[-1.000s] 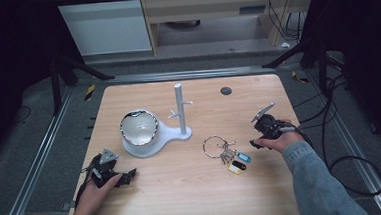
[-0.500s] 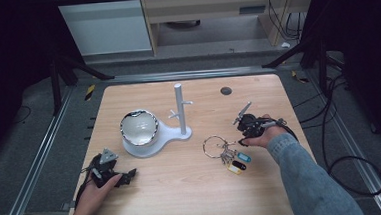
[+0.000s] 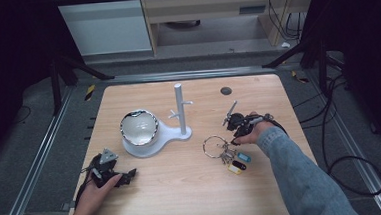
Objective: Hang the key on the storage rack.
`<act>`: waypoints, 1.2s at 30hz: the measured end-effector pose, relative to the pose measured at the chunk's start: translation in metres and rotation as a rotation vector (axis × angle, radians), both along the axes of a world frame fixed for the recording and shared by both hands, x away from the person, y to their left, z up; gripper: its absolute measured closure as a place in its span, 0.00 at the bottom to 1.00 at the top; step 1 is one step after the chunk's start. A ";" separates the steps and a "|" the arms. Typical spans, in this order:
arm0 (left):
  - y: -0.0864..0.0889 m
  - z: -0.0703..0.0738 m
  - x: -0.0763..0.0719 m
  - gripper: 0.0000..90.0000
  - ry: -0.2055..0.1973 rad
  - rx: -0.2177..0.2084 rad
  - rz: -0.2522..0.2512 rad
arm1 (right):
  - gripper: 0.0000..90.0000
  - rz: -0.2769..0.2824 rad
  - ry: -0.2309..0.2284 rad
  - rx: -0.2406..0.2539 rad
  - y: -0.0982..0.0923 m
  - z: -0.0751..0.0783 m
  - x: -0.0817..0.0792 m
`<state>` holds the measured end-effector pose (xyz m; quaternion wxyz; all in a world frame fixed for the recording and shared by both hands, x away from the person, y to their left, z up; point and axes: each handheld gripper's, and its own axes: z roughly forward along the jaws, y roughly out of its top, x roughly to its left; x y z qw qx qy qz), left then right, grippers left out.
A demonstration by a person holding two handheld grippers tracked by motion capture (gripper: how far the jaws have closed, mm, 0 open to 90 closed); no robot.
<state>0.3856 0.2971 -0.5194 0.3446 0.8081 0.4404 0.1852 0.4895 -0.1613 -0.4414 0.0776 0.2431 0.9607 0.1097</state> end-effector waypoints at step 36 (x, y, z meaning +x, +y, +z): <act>0.000 0.000 0.000 0.00 -0.001 -0.003 0.002 | 0.94 0.063 0.109 -0.043 0.013 -0.021 0.011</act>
